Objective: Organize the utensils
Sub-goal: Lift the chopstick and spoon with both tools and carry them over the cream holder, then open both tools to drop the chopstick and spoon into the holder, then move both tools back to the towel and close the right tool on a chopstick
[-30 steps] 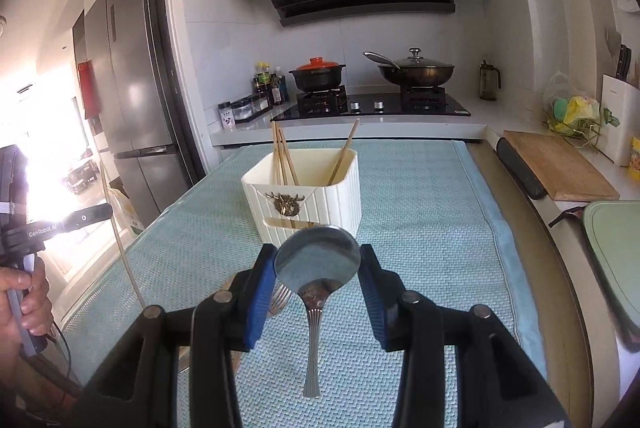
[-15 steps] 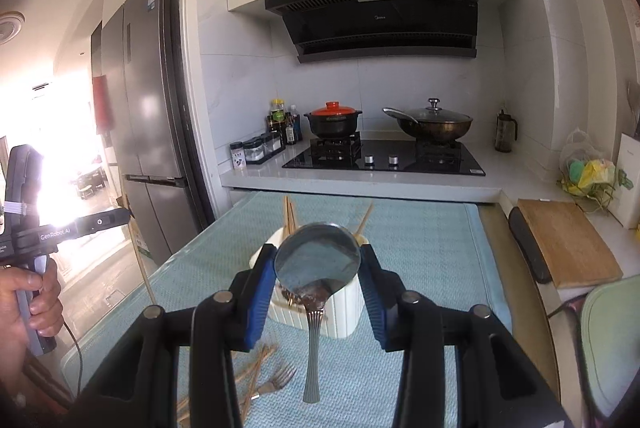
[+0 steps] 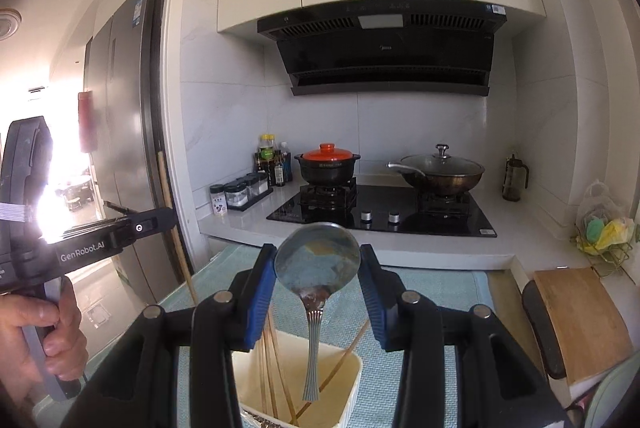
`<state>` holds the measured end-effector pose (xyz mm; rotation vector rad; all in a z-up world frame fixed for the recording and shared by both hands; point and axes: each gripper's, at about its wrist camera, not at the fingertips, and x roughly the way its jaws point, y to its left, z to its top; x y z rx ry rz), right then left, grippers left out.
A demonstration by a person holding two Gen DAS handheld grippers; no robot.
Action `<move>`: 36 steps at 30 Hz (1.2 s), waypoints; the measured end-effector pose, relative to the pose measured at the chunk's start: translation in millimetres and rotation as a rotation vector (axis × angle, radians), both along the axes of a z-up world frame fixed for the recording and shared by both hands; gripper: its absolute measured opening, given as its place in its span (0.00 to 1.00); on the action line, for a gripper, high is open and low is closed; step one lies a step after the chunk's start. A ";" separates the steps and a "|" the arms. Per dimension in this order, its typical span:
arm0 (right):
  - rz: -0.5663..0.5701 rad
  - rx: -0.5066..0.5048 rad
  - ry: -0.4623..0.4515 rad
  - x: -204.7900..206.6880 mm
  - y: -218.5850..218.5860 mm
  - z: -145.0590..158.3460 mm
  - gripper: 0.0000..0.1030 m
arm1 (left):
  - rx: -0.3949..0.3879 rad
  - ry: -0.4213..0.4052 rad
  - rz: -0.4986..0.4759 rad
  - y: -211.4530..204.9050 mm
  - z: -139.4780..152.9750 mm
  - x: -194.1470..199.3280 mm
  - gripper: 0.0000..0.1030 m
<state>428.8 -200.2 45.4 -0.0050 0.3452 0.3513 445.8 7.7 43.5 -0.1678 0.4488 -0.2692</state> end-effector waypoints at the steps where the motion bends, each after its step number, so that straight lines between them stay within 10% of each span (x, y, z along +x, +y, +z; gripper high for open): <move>1: 0.001 -0.008 0.023 6.8 2.0 -10.6 0.40 | 0.000 0.025 -0.003 -2.8 -10.9 6.9 0.03; 11: 0.029 -0.052 0.325 67.9 21.2 -106.5 0.41 | 0.053 0.248 0.007 -17.5 -102.3 40.5 0.04; 15: -0.003 -0.051 0.387 79.6 22.8 -113.7 0.51 | 0.057 0.245 0.055 -7.3 -99.3 30.5 0.59; 22: -0.025 -0.060 0.258 28.3 12.8 -39.6 0.65 | 0.130 0.098 0.103 31.3 -34.4 -53.6 0.96; 26: -0.030 -0.097 0.142 -32.7 3.9 4.6 0.74 | 0.223 0.015 0.139 43.0 -13.0 -120.5 1.00; 36: -0.056 -0.182 0.016 -187.6 -22.4 0.9 0.76 | 0.201 0.121 0.177 48.8 -75.9 -245.1 1.00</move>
